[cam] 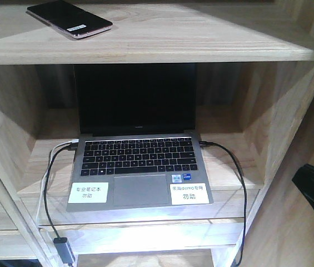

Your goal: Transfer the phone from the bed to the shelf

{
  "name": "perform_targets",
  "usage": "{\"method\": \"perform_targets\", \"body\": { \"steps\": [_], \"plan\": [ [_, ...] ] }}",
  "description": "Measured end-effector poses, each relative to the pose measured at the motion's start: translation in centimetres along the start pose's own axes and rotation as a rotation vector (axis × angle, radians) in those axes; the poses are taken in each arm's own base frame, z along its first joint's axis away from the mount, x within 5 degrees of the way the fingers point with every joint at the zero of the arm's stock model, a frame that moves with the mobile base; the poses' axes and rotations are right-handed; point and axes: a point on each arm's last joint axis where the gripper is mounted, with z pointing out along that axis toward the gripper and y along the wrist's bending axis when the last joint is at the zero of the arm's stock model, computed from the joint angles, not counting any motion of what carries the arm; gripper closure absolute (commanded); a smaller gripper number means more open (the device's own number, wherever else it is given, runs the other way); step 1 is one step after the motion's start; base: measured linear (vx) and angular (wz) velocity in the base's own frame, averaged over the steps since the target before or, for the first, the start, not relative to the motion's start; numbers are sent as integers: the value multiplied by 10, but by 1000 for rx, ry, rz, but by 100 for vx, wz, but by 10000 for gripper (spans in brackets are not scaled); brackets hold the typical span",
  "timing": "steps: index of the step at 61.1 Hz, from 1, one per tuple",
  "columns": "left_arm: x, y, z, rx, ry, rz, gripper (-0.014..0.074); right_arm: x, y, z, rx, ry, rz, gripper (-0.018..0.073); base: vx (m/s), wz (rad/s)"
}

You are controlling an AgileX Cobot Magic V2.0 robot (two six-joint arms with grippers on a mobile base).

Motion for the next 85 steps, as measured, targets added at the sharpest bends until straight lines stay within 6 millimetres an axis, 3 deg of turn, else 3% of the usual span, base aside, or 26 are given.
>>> {"method": "perform_targets", "body": {
  "steps": [40, 54, 85],
  "plan": [
    [0, 0, 0, 0, 0, 0, 595, 4, -7, 0, 76, 41, 47, 564, 0, 0],
    [0, 0, 0, 0, 0, 0, 595, 9, -18, -2, 193, 40, 50, 564, 0, 0],
    [0, 0, 0, 0, 0, 0, 595, 71, -38, -36, 512, -29, 43, 564, 0, 0]
  ]
}}
